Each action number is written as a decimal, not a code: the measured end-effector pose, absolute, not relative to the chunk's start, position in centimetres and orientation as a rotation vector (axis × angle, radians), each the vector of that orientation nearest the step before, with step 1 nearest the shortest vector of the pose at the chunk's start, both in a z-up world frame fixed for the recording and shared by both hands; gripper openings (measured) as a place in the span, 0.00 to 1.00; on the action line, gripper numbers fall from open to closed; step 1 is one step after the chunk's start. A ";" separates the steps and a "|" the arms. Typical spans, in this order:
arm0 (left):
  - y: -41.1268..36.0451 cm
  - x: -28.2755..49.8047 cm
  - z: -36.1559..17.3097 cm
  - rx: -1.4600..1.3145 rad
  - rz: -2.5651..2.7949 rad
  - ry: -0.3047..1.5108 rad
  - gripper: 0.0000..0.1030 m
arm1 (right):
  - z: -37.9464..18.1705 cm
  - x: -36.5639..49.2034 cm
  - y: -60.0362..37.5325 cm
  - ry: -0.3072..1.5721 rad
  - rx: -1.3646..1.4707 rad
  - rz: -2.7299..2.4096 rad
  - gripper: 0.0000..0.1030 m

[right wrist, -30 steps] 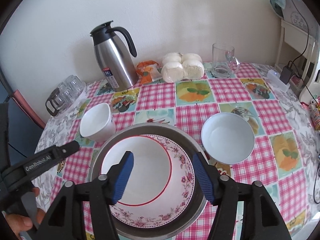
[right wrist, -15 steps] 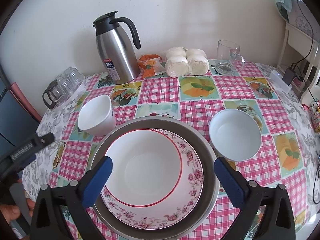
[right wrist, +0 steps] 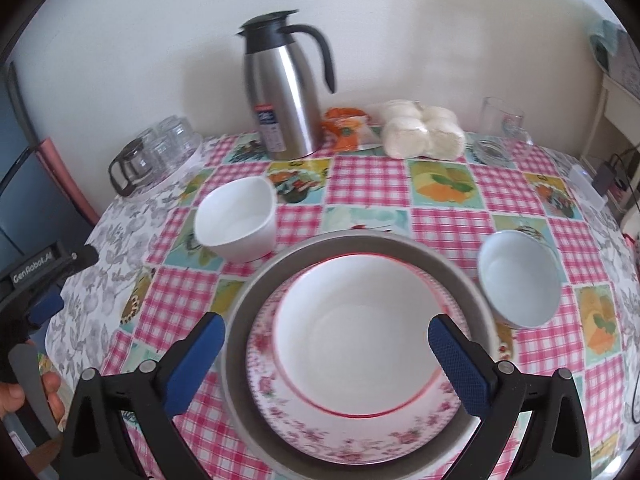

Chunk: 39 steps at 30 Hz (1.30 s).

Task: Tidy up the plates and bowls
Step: 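Move both tools away from the basin toward the white square bowl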

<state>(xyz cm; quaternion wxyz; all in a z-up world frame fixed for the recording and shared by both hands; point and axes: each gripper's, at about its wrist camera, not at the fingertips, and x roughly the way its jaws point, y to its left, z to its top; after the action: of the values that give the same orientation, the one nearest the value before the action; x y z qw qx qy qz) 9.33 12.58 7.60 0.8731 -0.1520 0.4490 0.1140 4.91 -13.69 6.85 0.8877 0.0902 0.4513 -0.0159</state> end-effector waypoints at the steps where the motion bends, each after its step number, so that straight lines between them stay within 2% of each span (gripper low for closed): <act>1: 12.9 9.3 7.5 -0.319 0.240 0.939 0.91 | 6.7 5.0 -13.0 0.941 0.178 -0.023 1.00; 16: 16.4 11.2 5.7 -0.355 0.253 0.965 0.91 | 5.5 6.4 -7.1 0.948 0.126 0.057 1.00; 24: 15.1 12.7 5.8 -0.403 0.139 0.902 0.91 | 6.2 7.3 -7.9 0.885 0.189 0.040 1.00; 31: 14.1 13.5 6.0 -0.413 0.068 0.819 0.91 | 6.3 9.0 -8.7 0.904 0.228 0.040 1.00; 39: 12.9 14.9 4.9 -0.385 0.019 0.866 0.92 | 8.1 11.4 -9.3 0.902 0.231 0.003 1.00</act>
<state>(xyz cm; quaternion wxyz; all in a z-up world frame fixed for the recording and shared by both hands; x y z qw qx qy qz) 14.90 12.87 4.85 0.8899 -0.1853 0.4168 0.0089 11.44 -9.31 8.09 0.8935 0.1113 0.4351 0.0014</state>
